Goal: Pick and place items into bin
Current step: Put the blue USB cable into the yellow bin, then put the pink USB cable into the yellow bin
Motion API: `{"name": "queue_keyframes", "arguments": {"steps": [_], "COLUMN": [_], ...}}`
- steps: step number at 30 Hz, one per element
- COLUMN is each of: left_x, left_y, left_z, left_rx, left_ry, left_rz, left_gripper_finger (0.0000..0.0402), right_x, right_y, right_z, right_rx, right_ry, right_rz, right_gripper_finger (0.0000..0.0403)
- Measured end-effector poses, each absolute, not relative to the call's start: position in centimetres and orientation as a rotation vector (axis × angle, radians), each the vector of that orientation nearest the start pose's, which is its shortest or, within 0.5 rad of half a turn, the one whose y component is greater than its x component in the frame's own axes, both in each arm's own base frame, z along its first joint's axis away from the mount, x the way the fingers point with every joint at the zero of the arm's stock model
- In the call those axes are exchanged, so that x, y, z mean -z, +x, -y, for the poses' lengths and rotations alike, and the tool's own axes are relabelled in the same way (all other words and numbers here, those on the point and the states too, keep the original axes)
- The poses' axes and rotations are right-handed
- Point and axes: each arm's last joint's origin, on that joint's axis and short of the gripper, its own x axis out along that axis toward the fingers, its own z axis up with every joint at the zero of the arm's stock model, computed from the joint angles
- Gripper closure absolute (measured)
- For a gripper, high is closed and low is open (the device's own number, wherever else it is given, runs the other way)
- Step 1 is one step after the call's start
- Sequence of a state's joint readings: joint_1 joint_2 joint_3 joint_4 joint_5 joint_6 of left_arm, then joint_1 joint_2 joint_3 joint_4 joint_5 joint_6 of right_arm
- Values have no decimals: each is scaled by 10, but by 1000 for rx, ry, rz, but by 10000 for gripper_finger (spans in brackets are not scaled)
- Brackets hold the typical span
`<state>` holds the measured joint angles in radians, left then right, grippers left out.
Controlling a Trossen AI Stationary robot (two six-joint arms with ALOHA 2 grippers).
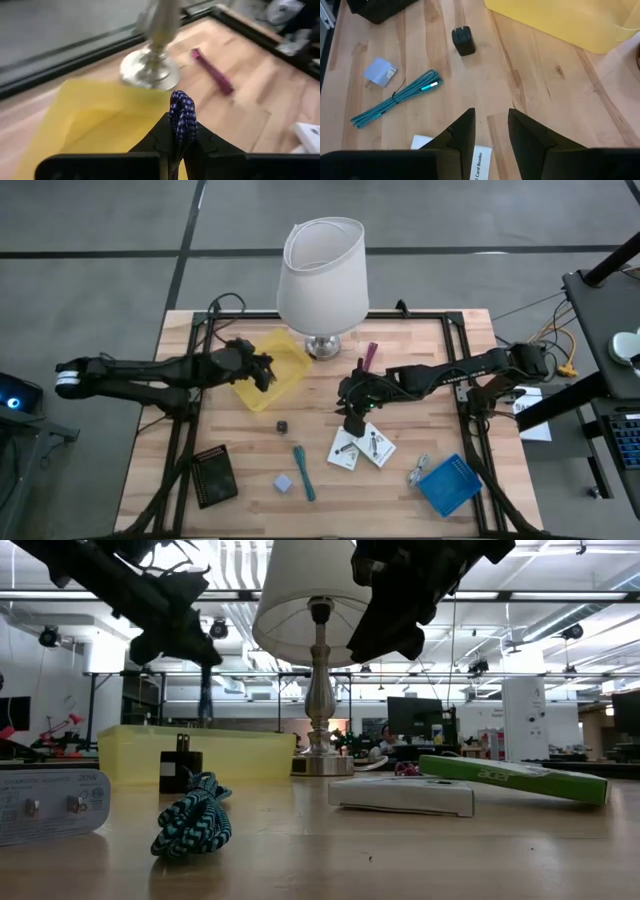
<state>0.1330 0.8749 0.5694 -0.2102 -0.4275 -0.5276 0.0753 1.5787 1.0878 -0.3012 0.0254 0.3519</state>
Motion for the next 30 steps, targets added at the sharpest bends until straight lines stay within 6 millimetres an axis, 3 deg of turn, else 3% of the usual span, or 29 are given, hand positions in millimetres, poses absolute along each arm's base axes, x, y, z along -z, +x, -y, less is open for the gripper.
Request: {"name": "queue_keyframes", "arguments": {"steps": [10, 15, 20, 26, 30], "left_x": [-240, -240, -241, -241, -242], "left_y": [176, 177, 176, 176, 176], "left_z": [-39, -39, -39, -39, -39], "left_rx": [-704, -716, -724, -722, -721], "left_ry": [-459, -453, -444, -444, -448], "left_rz": [-405, -399, -394, -389, -380], "left_gripper_finger": [390, 367, 315, 221, 174], "right_x": [-236, -236, -236, -236, -233], "right_y": [333, 333, 333, 333, 330], "right_z": [-25, -24, -24, -24, -13], "right_rx": [87, 89, 90, 100, 315], "right_ry": [278, 279, 281, 282, 375], "right_rz": [-791, -791, -791, -793, -796], "right_gripper_finger": [312, 309, 304, 299, 298]}}
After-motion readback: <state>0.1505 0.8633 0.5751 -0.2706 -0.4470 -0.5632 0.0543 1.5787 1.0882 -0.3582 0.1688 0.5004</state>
